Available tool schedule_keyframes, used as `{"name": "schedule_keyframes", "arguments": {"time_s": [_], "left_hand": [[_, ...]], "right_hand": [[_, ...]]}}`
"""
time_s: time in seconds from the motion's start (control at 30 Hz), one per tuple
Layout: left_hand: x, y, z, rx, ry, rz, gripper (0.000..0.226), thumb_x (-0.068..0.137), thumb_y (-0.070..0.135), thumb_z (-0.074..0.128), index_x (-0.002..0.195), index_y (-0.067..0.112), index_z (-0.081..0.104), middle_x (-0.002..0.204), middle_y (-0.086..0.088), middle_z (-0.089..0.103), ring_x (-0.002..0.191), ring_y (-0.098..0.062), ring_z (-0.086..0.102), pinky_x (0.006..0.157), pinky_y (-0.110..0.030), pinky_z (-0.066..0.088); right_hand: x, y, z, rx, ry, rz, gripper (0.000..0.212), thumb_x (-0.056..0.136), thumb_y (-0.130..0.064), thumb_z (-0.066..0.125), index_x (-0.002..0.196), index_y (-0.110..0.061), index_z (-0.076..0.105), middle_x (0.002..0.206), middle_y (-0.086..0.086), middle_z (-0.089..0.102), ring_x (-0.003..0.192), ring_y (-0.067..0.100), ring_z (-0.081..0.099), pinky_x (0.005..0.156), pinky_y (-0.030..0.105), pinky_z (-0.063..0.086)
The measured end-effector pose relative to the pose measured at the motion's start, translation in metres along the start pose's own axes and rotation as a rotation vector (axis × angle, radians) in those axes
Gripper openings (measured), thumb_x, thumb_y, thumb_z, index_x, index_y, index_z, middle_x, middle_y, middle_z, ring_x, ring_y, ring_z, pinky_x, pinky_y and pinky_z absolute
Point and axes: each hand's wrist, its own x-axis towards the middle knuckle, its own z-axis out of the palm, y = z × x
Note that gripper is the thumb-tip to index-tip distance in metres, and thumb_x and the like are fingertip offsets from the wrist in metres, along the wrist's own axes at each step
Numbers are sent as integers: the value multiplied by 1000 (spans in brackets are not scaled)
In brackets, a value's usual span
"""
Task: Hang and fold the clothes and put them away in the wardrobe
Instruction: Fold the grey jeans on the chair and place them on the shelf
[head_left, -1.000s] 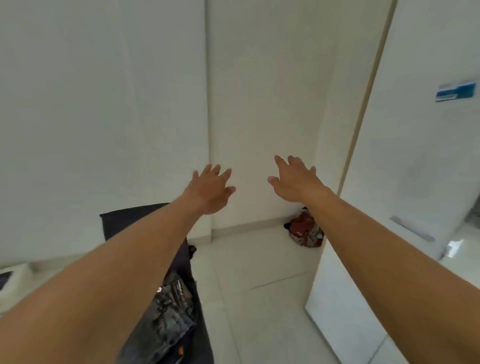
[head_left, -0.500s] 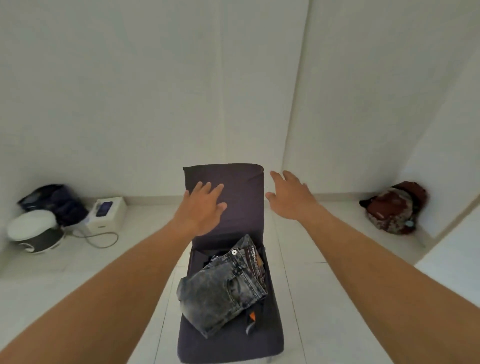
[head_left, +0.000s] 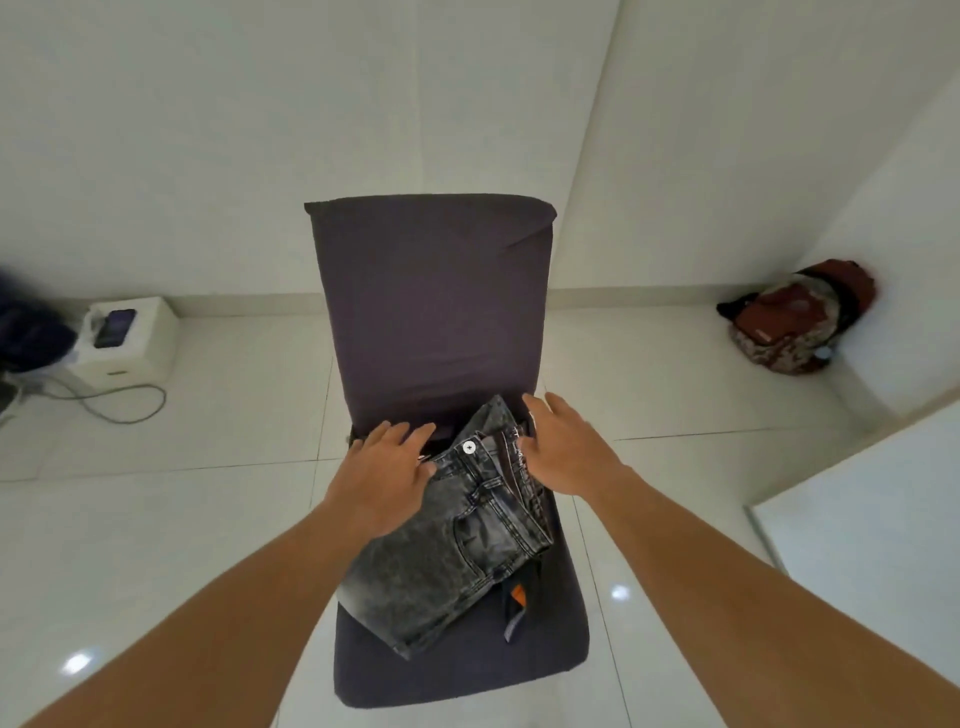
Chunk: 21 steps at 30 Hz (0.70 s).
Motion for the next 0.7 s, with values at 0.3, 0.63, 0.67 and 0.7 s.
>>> {"name": "schedule_keyframes", "arguments": {"time_s": [0.3, 0.63, 0.67, 0.7], "left_hand": [[59, 37, 96, 33, -191, 144, 65, 106, 42, 32, 153, 49, -11, 127, -12, 45, 108, -36, 56, 81, -47, 53], [82, 66, 145, 164, -480, -120, 112, 74, 80, 60, 156, 38, -4, 159, -27, -26, 144, -59, -14, 106, -81, 9], [82, 69, 148, 164, -472, -137, 119, 69, 82, 62, 156, 37, -7, 157, -29, -29, 142, -60, -17, 105, -82, 6], [81, 71, 150, 172, -466, -151, 127, 65, 84, 64, 156, 35, -10, 155, -30, -32, 140, -62, -20, 104, -83, 3]], "right_hand": [[77, 53, 85, 116, -63, -27, 56, 101, -17, 49, 154, -15, 32, 150, 12, 41, 137, 33, 45, 111, 50, 42], [107, 68, 130, 475, -186, 131, 47, 103, -15, 45, 147, -25, 32, 129, 7, 62, 115, 25, 61, 100, 41, 47], [112, 67, 130, 532, -171, 159, 50, 103, -16, 47, 148, -25, 28, 130, 5, 62, 118, 25, 60, 103, 43, 46], [118, 67, 129, 565, -167, 172, 55, 102, -17, 50, 150, -26, 26, 130, 3, 62, 120, 25, 60, 105, 44, 44]]}}
